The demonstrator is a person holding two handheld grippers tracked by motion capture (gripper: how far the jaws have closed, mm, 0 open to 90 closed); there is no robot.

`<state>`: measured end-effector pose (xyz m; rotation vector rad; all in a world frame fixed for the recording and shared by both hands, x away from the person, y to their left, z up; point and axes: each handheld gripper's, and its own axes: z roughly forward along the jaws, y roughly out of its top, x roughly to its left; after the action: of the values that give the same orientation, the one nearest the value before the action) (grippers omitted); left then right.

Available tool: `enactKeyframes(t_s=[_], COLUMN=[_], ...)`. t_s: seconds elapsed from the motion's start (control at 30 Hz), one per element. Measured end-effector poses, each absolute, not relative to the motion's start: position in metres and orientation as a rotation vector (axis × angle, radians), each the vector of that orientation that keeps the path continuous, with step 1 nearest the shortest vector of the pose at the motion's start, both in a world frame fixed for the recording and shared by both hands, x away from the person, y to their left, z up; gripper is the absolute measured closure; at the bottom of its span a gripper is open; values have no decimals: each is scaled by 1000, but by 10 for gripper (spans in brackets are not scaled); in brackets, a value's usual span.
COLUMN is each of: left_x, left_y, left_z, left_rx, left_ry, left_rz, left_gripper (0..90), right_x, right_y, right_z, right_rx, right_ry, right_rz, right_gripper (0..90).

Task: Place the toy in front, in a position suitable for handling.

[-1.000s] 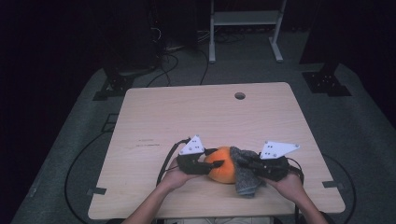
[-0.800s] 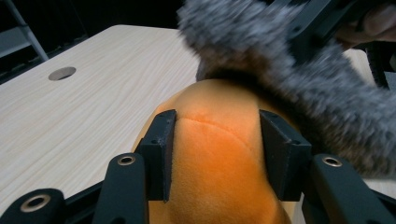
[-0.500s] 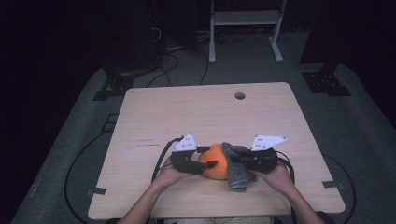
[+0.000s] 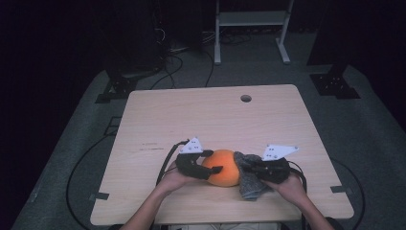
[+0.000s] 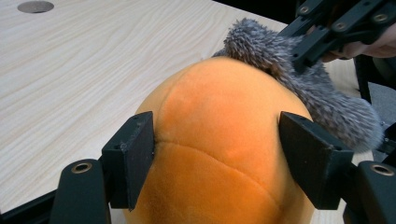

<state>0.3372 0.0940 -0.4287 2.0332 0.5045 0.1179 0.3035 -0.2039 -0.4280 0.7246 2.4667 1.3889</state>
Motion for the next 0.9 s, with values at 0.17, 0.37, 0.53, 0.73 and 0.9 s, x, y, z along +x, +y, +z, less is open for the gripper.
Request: enactKeyframes(t_s=[0.17, 0.37, 0.53, 0.73, 0.9], left_x=[337, 337, 338, 339, 338], left_y=[96, 96, 101, 102, 101], left_z=[-430, -432, -432, -432, -430], left_rx=[2035, 2043, 2059, 2061, 2058], left_ry=[500, 483, 481, 480, 476], left_rz=[101, 104, 96, 88, 81], left_gripper=[288, 311, 315, 315, 303], right_x=[300, 299, 300, 300, 296], right_y=[-216, -204, -200, -218, -203], right_z=[-438, -421, -428, -436, -424], right_rx=[792, 714, 710, 804, 704], right_ry=[2486, 2429, 2454, 2449, 2436], right_rz=[1353, 1515, 1492, 1461, 1563], right_gripper=[813, 812, 812, 810, 808])
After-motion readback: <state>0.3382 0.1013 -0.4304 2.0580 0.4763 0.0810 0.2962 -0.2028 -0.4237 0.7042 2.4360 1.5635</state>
